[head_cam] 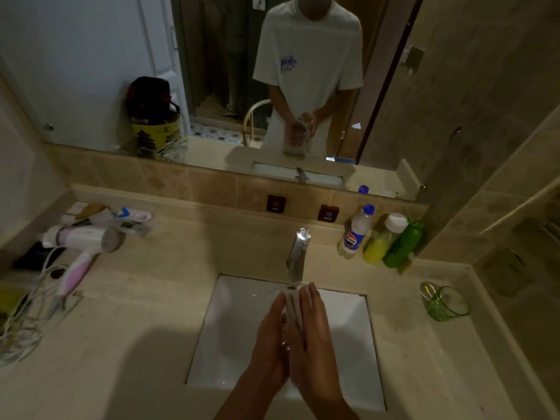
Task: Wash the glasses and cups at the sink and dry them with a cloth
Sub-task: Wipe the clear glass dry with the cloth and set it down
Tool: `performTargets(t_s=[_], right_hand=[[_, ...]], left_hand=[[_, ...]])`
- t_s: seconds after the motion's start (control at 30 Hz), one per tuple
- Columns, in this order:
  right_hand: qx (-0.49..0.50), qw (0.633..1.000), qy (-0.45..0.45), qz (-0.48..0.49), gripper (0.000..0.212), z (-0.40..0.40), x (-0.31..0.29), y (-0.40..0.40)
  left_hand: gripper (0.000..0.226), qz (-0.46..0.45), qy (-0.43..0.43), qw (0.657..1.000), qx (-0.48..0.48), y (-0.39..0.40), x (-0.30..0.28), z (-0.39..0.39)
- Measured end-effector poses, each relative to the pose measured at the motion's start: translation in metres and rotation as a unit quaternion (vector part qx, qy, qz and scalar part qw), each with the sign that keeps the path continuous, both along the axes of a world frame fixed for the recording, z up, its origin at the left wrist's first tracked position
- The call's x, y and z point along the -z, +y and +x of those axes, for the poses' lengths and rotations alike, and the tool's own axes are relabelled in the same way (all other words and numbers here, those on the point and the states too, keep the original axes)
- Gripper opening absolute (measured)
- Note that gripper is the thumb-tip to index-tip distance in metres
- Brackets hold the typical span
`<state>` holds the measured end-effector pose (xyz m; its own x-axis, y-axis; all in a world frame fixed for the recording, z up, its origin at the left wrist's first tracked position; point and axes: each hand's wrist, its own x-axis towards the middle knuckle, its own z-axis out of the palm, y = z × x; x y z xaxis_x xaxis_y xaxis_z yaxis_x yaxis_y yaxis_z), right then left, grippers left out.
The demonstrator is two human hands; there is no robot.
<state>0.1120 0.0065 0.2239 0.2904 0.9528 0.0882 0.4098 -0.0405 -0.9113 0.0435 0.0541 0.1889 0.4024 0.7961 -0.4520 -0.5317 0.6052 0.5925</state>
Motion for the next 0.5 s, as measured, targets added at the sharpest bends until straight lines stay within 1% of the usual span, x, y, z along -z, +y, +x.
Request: performTargets(t_s=[0.07, 0.1, 0.13, 0.2, 0.23, 0.27, 0.33, 0.37, 0.43, 0.47, 0.5], right_hand=[[0.016, 0.998, 0.054, -0.037, 0.054, 0.007, -0.018, 0.011], [0.016, 0.996, 0.070, -0.059, 0.053, 0.016, -0.023, 0.019], [0.008, 0.993, 0.091, -0.071, 0.050, 0.026, -0.029, 0.026], [-0.004, 0.980, 0.171, -0.099, 0.043, 0.045, -0.035, 0.040], [-0.010, 0.974, 0.196, -0.111, 0.042, 0.050, -0.033, 0.044], [-0.022, 0.976, 0.187, -0.112, 0.042, 0.051, -0.032, 0.046], [-0.043, 0.990, 0.091, -0.102, 0.039, 0.046, -0.031, 0.042], [-0.047, 0.993, 0.041, -0.096, 0.040, 0.041, -0.028, 0.037], [-0.057, 0.994, -0.048, -0.076, 0.050, 0.033, -0.020, 0.022], [-0.069, 0.992, -0.086, -0.056, 0.054, 0.027, -0.016, 0.012], [-0.072, 0.991, -0.110, -0.041, 0.058, 0.020, -0.006, 0.005]], left_hand=[[0.071, 0.019, -0.011, 1.000, 0.002, 0.001, 0.000, 0.001], [0.063, 0.021, -0.020, 0.999, 0.012, 0.001, -0.003, 0.002], [0.050, 0.013, -0.028, 0.999, 0.018, 0.002, -0.005, 0.003], [0.027, 0.022, -0.042, 0.998, 0.033, 0.003, -0.012, 0.003], [0.024, 0.028, -0.039, 0.998, 0.039, 0.002, -0.014, 0.003], [0.024, 0.024, -0.037, 0.998, 0.033, 0.002, -0.016, 0.004], [0.028, 0.020, -0.042, 0.998, 0.033, -0.001, -0.016, 0.005], [0.036, 0.014, -0.031, 0.999, 0.023, -0.002, -0.013, 0.006], [0.071, 0.017, -0.011, 1.000, 0.008, -0.002, -0.004, 0.007], [0.084, 0.012, -0.006, 1.000, 0.005, -0.003, -0.003, 0.006], [0.085, 0.005, -0.009, 1.000, 0.004, -0.005, -0.003, 0.004]])
